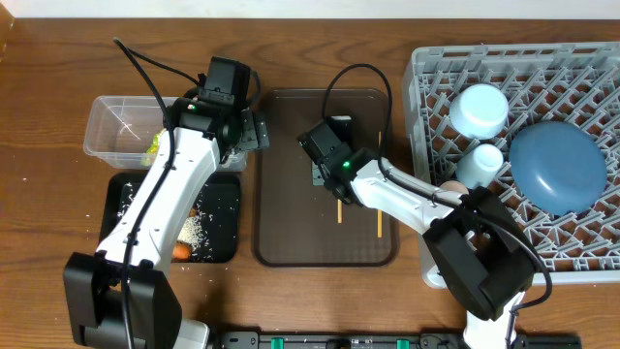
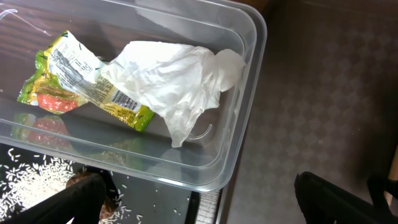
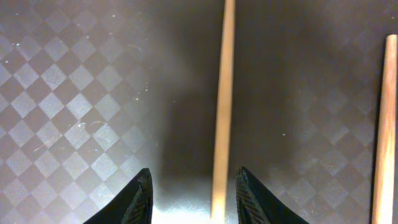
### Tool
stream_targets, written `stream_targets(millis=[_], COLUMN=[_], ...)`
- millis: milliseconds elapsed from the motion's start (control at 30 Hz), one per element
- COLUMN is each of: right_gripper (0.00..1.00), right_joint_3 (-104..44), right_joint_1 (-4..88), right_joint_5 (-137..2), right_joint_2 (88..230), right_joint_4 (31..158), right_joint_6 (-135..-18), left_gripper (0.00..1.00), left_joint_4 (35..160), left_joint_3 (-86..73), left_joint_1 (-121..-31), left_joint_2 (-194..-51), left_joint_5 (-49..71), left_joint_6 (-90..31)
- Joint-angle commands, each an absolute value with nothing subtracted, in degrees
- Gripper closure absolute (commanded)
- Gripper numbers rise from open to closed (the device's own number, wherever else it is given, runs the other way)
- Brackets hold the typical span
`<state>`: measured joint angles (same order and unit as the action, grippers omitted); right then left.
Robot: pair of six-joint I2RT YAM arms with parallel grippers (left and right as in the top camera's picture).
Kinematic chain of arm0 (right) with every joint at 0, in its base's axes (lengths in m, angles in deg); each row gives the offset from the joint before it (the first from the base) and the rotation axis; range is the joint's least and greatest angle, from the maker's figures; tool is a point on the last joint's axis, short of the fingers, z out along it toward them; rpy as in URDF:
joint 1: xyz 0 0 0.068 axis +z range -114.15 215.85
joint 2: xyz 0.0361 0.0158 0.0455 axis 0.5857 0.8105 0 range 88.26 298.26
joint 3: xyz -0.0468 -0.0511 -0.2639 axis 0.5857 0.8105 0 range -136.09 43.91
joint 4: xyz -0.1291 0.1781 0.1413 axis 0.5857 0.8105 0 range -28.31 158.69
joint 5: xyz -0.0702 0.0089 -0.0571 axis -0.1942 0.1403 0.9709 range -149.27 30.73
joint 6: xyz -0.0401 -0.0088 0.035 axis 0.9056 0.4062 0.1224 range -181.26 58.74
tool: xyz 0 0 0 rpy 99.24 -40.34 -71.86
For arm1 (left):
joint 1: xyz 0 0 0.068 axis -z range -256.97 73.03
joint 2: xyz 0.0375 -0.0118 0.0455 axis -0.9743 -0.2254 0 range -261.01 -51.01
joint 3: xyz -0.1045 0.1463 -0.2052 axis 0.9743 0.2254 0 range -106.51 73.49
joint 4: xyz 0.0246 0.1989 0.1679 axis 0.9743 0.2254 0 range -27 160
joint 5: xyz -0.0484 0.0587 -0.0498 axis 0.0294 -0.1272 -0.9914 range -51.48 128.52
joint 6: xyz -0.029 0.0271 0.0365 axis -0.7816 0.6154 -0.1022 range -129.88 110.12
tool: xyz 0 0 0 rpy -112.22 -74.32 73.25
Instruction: Sort waste into correct bins and load items into the dishwasher rack
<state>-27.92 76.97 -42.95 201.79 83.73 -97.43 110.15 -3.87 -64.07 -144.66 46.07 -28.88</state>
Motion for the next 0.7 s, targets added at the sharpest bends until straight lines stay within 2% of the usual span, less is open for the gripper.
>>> stream_targets(millis=[0,333,433,533,667], right_gripper=[0.64,0.68,0.76,0.99,0.99], right_joint_3=[-28.36,-28.33,-28.33,-28.36,-28.36], right_joint_1=[77.17,76.65,75.9,75.55,75.6], right_joint_5=[-41.23,-41.25,-41.73,-42.14,-42.19], right_joint_2=[202.1,205.9,206.34,206.34,206.34], right_joint_4=[83.86,83.95,84.0,84.17,84.19], right_joint_6=[-99.83,-102.15,-103.04,-103.04,-103.02], left_gripper=[0.02,0.02,0.02,0.02,0.02], left_joint_4=[110.33,110.31,110.33,110.33,110.33], left_joint_3=[-3.59,-3.59,-3.59,-3.59,-3.59], left_joint_1=[-64.2,-64.22,-64.22,-64.2,-64.2], left_joint_2=[-145.36,-145.36,-145.36,-145.36,-145.36], left_joint_5=[46.92,46.92,46.92,46.92,46.92], left_joint_6=[-28.14,-28.14,-28.14,-28.14,-28.14])
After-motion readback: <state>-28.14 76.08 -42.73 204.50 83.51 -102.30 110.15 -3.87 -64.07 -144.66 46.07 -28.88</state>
